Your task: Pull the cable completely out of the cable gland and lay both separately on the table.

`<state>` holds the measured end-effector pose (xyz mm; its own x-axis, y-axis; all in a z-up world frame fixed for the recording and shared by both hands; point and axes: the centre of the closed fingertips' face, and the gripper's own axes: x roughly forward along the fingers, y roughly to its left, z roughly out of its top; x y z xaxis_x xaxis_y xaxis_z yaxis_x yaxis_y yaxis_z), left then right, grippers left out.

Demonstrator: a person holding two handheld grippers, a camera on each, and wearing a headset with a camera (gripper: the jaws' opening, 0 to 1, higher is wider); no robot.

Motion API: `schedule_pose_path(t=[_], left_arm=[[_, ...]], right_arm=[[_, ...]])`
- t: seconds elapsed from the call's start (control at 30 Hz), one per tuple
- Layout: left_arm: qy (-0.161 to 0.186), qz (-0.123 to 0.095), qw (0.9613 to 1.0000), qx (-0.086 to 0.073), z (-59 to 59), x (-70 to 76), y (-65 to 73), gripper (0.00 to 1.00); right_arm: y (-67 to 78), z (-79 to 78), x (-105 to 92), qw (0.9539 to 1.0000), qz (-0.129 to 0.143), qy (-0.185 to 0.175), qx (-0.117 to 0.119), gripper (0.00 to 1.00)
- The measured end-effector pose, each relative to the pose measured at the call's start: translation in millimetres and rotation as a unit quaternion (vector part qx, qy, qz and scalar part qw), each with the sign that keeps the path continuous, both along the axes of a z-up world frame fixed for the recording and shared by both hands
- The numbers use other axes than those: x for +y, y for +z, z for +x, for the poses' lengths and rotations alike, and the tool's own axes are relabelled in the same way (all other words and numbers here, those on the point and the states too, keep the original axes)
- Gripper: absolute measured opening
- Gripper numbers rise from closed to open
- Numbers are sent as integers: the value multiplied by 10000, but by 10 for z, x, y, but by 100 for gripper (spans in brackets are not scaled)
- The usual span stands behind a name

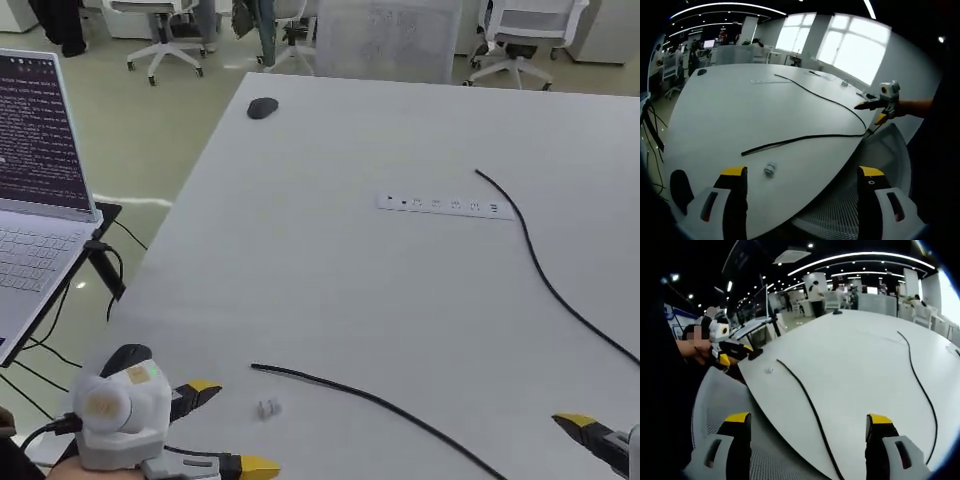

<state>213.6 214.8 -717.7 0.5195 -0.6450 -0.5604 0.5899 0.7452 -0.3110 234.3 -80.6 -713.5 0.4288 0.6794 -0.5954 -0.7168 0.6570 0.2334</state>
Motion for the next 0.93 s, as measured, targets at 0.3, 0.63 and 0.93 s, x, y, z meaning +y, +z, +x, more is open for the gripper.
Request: schedule_pose_path(t=[0.3, 0.63, 0.93], left_arm=[[225, -44, 9997, 26, 88, 36, 21, 96], [253, 14, 9997, 8, 114, 44, 11, 99], [221, -37, 9997, 49, 75, 36, 6, 98]], right_arm=[[-41, 22, 77, 9997, -24, 205, 148, 99], [-71, 22, 83, 9992, -96, 330, 189, 99], [-100, -35, 68, 9992, -87, 284, 258, 99]])
